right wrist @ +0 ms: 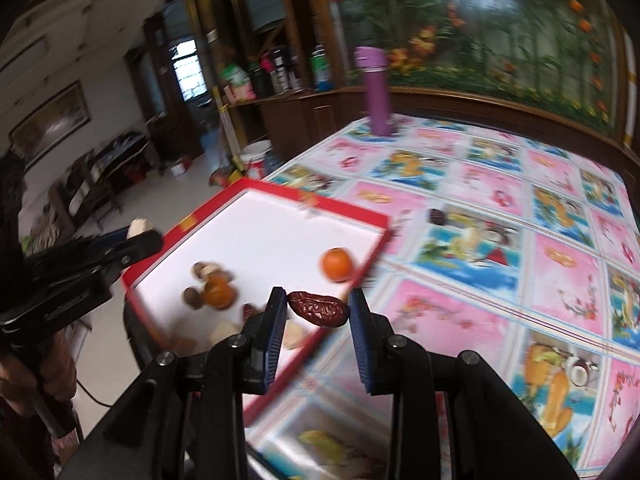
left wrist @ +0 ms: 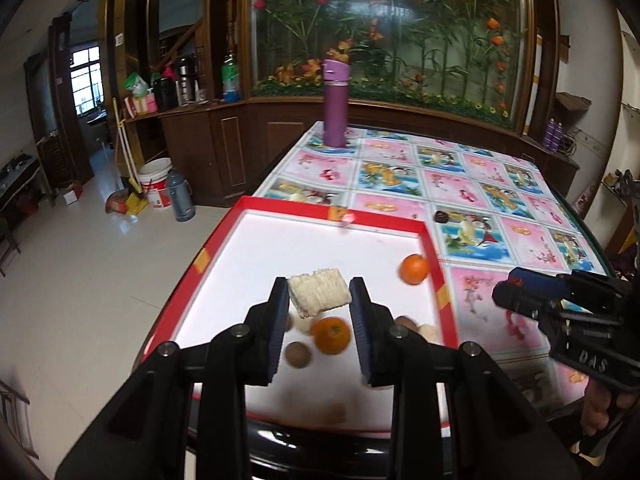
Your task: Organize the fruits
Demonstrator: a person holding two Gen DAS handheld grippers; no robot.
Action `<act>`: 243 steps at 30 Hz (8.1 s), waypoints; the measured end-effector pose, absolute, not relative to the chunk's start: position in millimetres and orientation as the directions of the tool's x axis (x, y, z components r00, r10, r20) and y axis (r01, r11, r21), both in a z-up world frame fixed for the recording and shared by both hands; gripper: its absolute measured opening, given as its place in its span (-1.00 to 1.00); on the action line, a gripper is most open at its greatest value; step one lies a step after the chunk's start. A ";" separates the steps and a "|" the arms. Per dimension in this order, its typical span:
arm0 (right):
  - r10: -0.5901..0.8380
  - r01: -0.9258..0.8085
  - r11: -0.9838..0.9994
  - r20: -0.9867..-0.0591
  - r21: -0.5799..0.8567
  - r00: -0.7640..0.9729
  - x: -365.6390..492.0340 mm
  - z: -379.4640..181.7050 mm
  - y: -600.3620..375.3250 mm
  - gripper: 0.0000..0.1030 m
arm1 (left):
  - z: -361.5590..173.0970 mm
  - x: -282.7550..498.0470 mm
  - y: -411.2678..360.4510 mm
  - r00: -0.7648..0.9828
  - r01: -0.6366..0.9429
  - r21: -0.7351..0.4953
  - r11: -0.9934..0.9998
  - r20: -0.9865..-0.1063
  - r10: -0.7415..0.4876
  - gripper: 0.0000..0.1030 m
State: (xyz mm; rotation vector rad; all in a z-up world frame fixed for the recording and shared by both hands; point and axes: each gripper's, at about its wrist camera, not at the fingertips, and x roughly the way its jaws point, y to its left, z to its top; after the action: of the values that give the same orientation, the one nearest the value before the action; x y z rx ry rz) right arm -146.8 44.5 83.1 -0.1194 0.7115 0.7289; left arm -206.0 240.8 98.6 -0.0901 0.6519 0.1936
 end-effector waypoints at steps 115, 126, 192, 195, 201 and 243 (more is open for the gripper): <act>0.538 -0.604 0.786 -0.631 0.135 0.559 -175.0 82.4 60.4 -0.14 | 120.8 -230.8 214.0 0.737 -0.418 0.060 0.906 -0.560 0.377 0.82; 0.579 -0.602 0.784 -0.527 0.151 0.622 -212.4 113.0 24.5 0.05 | 151.7 -264.7 186.5 0.744 -0.493 0.072 0.867 -0.483 0.463 1.00; 0.548 -0.566 0.822 -0.341 0.054 0.764 -295.0 145.5 -6.7 0.63 | 183.1 -353.9 168.1 0.806 -0.507 0.009 0.862 -0.348 0.478 1.00; 0.547 -0.565 0.823 -0.343 0.052 0.764 -295.1 145.1 -6.3 0.63 | 183.3 -353.9 168.1 0.807 -0.507 0.006 0.862 -0.349 0.477 1.00; 0.548 -0.566 0.823 -0.341 0.054 0.764 -295.9 145.9 -6.2 0.63 | 183.3 -354.0 168.9 0.805 -0.510 0.007 0.860 -0.348 0.480 1.00; 0.554 -0.573 0.818 -0.353 0.060 0.754 -295.5 143.5 -6.4 0.63 | 180.6 -355.1 167.2 0.804 -0.509 0.005 0.861 -0.356 0.477 1.00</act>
State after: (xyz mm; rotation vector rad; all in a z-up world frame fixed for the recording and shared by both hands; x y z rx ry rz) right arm -295.5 -6.4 143.5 -0.0530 0.3685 0.6149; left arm -355.1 167.2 180.6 -0.0925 0.3565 0.5290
